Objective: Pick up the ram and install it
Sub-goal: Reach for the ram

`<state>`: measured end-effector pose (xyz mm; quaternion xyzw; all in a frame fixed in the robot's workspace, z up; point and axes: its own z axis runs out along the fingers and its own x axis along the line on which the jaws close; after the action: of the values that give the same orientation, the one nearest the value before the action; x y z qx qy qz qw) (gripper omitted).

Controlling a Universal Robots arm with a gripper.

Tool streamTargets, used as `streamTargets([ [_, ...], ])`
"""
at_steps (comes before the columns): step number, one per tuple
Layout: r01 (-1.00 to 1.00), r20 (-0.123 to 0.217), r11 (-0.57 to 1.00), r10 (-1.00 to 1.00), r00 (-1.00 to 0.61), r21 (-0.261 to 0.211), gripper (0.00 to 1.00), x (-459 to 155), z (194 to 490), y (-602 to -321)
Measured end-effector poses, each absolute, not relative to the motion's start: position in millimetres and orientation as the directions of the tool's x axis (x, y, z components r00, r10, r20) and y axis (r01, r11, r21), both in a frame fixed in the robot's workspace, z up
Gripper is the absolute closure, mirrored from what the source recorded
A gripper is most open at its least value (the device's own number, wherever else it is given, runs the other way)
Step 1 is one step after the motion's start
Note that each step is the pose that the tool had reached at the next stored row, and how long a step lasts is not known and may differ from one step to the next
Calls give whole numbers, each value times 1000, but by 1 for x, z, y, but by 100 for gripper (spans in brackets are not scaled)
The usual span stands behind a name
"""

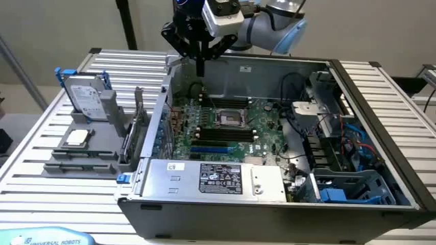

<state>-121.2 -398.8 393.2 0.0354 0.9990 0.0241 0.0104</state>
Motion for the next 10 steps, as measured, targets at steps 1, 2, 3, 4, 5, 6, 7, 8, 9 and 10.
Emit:
streamTargets([
  [1,70,-19,996,71,-997,49,89,-121,393,-399],
  [2,70,-19,996,71,-997,49,89,-121,393,-399],
  [3,70,-19,996,71,-997,49,89,-121,393,-399],
  [4,70,-19,996,71,-997,49,89,-121,393,-399],
  [5,70,-19,996,71,-997,49,89,-121,393,-399],
  [6,70,-19,996,71,-997,49,89,-121,393,-399],
  [7,70,-19,996,71,-997,49,89,-121,393,-399],
  [8,70,-19,996,71,-997,49,89,-121,393,-399],
  [9,70,-19,996,71,-997,49,89,-121,393,-399],
  [10,70,-19,996,71,-997,49,89,-121,393,-399],
])
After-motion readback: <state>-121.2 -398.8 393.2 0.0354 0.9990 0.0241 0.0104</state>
